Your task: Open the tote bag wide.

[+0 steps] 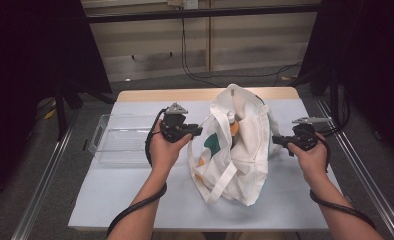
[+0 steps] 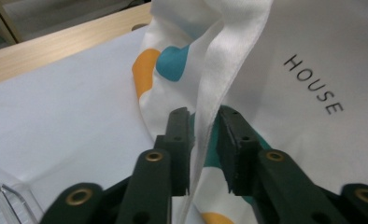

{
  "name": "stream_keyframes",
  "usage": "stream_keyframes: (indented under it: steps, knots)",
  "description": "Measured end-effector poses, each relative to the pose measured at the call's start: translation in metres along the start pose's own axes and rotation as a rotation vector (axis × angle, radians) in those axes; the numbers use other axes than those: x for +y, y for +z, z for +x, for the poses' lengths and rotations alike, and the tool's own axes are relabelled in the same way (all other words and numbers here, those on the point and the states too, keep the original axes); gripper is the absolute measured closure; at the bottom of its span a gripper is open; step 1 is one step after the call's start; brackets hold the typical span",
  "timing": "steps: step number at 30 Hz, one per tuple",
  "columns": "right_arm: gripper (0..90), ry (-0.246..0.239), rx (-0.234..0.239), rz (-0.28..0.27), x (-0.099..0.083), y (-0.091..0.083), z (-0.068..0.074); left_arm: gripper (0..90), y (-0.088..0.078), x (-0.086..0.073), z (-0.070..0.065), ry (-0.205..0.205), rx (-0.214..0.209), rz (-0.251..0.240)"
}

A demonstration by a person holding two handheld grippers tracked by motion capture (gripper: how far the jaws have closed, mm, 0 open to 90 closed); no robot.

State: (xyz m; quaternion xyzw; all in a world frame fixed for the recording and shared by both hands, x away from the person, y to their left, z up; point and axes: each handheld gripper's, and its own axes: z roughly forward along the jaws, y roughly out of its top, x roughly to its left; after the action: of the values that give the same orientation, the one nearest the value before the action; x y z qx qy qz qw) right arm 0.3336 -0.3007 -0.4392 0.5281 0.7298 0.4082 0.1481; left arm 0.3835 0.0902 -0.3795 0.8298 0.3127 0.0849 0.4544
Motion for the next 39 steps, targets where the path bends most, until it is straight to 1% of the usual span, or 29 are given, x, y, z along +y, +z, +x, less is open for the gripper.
stream_keyframes:
  steps: [1,3,5,6,7,8,9,10,11,12,13,14,15,16,17,18,19,20,22,23,24,26,29,30,33,35,36,38,39]
  knots:
    - [88.7,0.000,0.000,0.000,0.000,0.000,0.000,68.8,0.000,0.000,0.000,0.000,0.000,0.000]
    - [88.6,-0.012,0.007,-0.005,0.004,-0.001,0.004,65.2,-0.001,0.007,-0.004,0.009,0.009,-0.014]
    - [88.6,-0.012,0.004,-0.004,0.005,-0.001,0.006,63.8,-0.001,0.010,-0.004,0.017,0.011,-0.015]
    - [88.5,-0.014,0.004,-0.003,0.006,-0.001,0.007,63.9,0.000,0.014,-0.007,0.022,0.008,-0.036]
    - [88.5,-0.014,0.003,-0.002,0.006,-0.001,0.008,65.6,0.000,0.014,-0.007,0.022,0.008,-0.036]
    - [88.5,-0.010,0.001,-0.001,0.006,-0.001,0.008,67.9,0.002,0.017,-0.009,0.028,-0.008,-0.046]
    - [88.5,-0.012,0.002,-0.002,0.006,0.000,0.008,71.1,0.002,0.018,-0.009,0.026,-0.009,-0.044]
    - [88.6,-0.013,0.001,-0.002,0.005,0.000,0.007,73.9,0.003,0.019,-0.009,0.015,0.005,-0.035]
    - [88.6,-0.013,0.001,-0.002,0.005,0.000,0.007,76.3,0.003,0.019,-0.009,0.015,0.005,-0.035]
    - [88.6,-0.007,0.000,0.000,0.004,0.000,0.006,78.9,0.006,0.019,-0.007,-0.006,-0.011,-0.031]
    - [88.6,-0.007,0.000,0.000,0.004,0.000,0.006,80.6,0.006,0.019,-0.007,-0.006,-0.011,-0.031]
    - [88.7,0.003,-0.007,-0.005,0.002,0.000,0.003,82.2,0.006,0.018,-0.003,-0.022,-0.004,-0.029]
    - [88.7,0.006,-0.008,-0.006,0.000,0.000,0.001,83.4,0.006,0.017,-0.001,-0.028,0.001,-0.025]
    - [88.8,0.009,-0.010,-0.007,-0.001,0.000,0.000,83.9,0.006,0.017,0.001,-0.033,0.010,-0.032]
    - [88.8,0.012,-0.007,-0.006,-0.002,0.000,-0.002,84.1,0.006,0.016,0.004,-0.028,0.026,-0.023]
    - [88.9,0.015,-0.009,-0.001,-0.003,0.000,-0.003,84.1,0.005,0.016,0.005,-0.035,0.038,-0.027]
    - [88.9,0.015,-0.009,-0.001,-0.003,0.000,-0.003,84.0,0.005,0.016,0.005,-0.035,0.038,-0.027]
    - [88.9,0.023,-0.009,0.000,-0.006,0.001,-0.005,84.0,0.005,0.014,0.010,-0.035,0.050,-0.012]
    - [88.9,0.028,-0.005,0.000,-0.008,0.002,-0.007,84.0,0.005,0.012,0.013,-0.037,0.059,-0.004]
    - [88.9,0.034,-0.010,0.005,-0.009,0.002,-0.007,84.1,0.006,0.010,0.013,-0.049,0.066,-0.011]
    - [88.9,0.035,-0.011,0.006,-0.010,0.003,-0.008,84.1,0.006,0.009,0.015,-0.042,0.064,0.002]
    - [88.9,0.040,-0.009,0.006,-0.012,0.003,-0.008,84.2,0.006,0.007,0.016,-0.047,0.065,0.006]
    - [88.8,0.038,-0.006,0.004,-0.012,0.003,-0.007,85.3,0.006,0.007,0.016,-0.053,0.064,0.002]
    - [87.7,0.022,-0.005,-0.004,-0.010,0.002,-0.005,85.6,0.006,0.008,0.015,-0.045,0.062,0.007]
    - [85.7,0.015,0.000,-0.009,-0.007,0.001,-0.003,86.1,0.005,0.010,0.014,-0.041,0.054,0.008]
    - [81.4,0.005,0.004,-0.017,-0.003,-0.002,0.002,86.2,0.004,0.012,0.012,-0.044,0.054,0.005]
    - [78.6,-0.003,0.006,-0.020,-0.002,-0.003,0.003,86.2,0.003,0.012,0.012,-0.034,0.050,0.010]
    - [70.1,-0.010,-0.001,-0.029,0.001,-0.005,0.006,86.2,0.003,0.013,0.010,-0.034,0.053,0.004]
    - [69.2,-0.014,0.002,-0.029,0.003,-0.006,0.007,86.3,0.003,0.013,0.009,-0.031,0.047,0.002]
